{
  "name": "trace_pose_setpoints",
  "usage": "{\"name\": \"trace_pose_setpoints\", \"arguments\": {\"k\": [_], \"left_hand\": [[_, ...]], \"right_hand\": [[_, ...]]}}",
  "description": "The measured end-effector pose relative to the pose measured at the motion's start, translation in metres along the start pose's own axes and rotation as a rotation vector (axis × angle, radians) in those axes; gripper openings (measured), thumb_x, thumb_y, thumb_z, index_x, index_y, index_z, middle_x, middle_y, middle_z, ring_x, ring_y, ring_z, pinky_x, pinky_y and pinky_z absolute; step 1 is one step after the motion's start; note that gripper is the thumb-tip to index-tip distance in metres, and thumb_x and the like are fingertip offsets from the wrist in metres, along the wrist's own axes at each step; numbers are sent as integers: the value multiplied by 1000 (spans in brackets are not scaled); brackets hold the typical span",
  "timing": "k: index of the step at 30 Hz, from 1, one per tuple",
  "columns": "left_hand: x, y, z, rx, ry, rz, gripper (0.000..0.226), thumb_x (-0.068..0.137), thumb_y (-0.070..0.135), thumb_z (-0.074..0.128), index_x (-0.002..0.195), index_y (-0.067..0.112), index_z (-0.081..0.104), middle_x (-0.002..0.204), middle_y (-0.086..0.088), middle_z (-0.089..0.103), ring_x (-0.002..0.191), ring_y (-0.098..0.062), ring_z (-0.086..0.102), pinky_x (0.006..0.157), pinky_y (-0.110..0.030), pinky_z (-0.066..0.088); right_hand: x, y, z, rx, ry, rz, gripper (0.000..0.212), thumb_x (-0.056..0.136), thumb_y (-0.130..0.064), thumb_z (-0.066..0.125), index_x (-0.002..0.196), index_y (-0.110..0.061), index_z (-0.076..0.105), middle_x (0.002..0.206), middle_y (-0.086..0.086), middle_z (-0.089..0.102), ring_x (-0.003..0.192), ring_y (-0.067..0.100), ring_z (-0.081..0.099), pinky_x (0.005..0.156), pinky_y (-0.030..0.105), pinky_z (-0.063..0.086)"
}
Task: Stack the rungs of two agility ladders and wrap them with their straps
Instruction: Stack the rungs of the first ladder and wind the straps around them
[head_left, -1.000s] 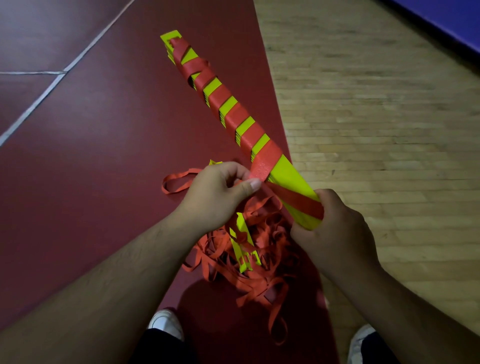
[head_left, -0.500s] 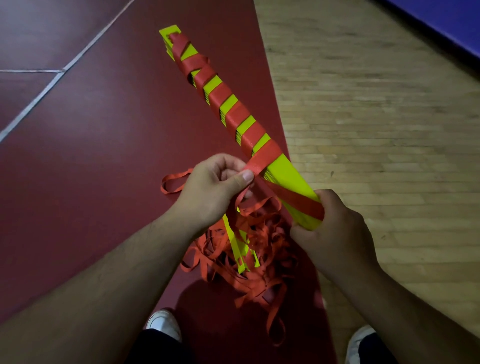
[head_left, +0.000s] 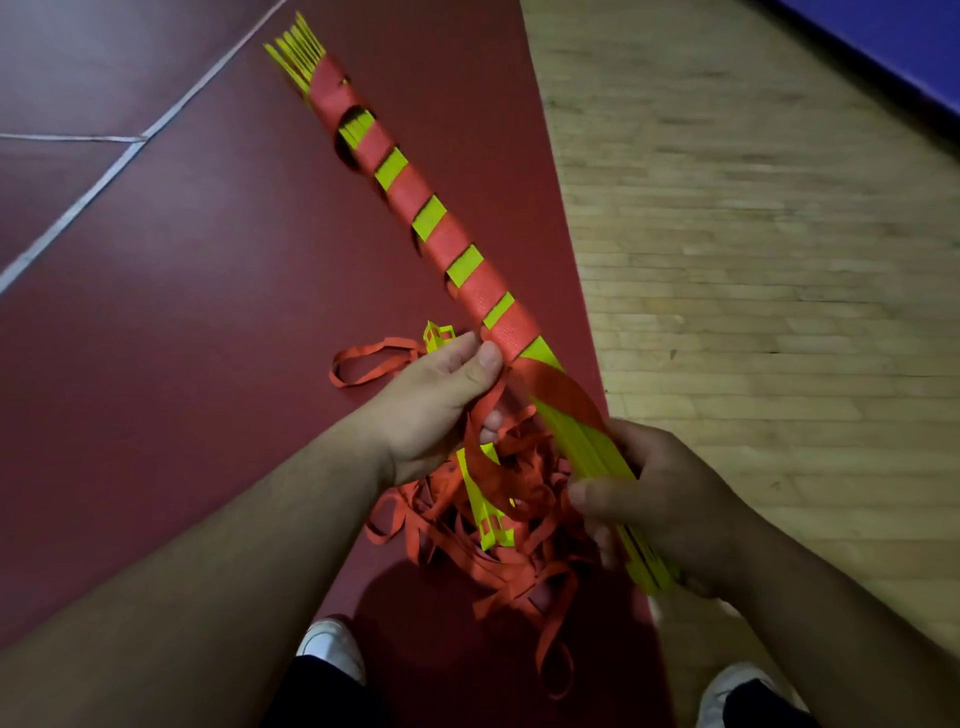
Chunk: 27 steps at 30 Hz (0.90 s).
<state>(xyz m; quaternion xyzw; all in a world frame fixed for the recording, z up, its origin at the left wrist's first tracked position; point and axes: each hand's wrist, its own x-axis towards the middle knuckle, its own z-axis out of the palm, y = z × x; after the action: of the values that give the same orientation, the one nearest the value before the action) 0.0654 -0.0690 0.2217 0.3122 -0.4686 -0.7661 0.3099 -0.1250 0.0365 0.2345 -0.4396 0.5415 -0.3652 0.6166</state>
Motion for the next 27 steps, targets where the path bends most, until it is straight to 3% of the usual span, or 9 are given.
{"name": "trace_pose_setpoints", "arguments": {"k": [3,6,8,10,13,15,19,23,27], "left_hand": [[-4,3,0,-124,-110,-6,48,85,40,51,127,21,60,129,2,62,47,-1,45,49,-16,42],[-3,7,9,-131,-61,60,32,83,40,56,99,21,75,98,-1,72,43,0,43,44,-15,39],[-1,9,13,-110,65,88,30,84,37,58,94,11,68,70,-6,57,41,-3,43,41,-17,38],[2,9,15,-24,201,97,27,87,36,61,92,10,57,56,0,53,40,-6,44,41,-19,40],[4,3,20,53,328,136,22,94,28,63,94,8,55,54,1,53,41,-9,47,41,-20,42],[5,2,23,67,331,151,22,94,27,63,99,6,56,60,-2,55,43,-9,51,42,-21,44],[2,9,18,42,103,148,24,89,27,64,104,10,57,63,2,61,44,-8,52,42,-21,45],[0,13,3,301,-9,143,21,93,30,61,112,21,61,65,14,61,40,-3,44,42,-15,39],[-3,13,1,240,-37,77,22,94,46,52,95,37,72,59,15,55,41,-1,39,43,-16,37]], "right_hand": [[-2,1,-3,206,-194,110,48,64,-25,77,105,-5,64,72,19,59,46,23,55,46,32,51],[-3,-3,-2,223,-217,163,50,65,-32,74,106,-5,68,81,21,67,54,26,63,51,35,54],[-1,-8,-1,7,-89,120,35,68,-40,72,98,-22,76,90,13,75,69,26,70,62,40,57],[1,-9,3,-325,65,71,43,69,-51,71,110,-39,70,98,-4,77,85,15,73,80,41,61],[-1,-3,17,-697,263,40,72,60,-69,73,125,-47,50,101,-13,69,91,9,67,83,40,56],[0,2,21,-767,395,-27,56,64,-61,78,109,-44,50,90,-12,66,81,11,65,73,38,55],[2,1,13,-710,465,-119,30,66,-47,75,86,-46,54,71,-12,65,59,5,60,45,20,43],[1,-6,2,-466,305,-36,26,60,-44,75,85,-39,66,66,-3,70,50,11,62,47,26,47],[1,-7,-5,-198,180,17,16,60,-30,79,75,-27,73,61,5,66,50,20,61,48,32,47]]}}
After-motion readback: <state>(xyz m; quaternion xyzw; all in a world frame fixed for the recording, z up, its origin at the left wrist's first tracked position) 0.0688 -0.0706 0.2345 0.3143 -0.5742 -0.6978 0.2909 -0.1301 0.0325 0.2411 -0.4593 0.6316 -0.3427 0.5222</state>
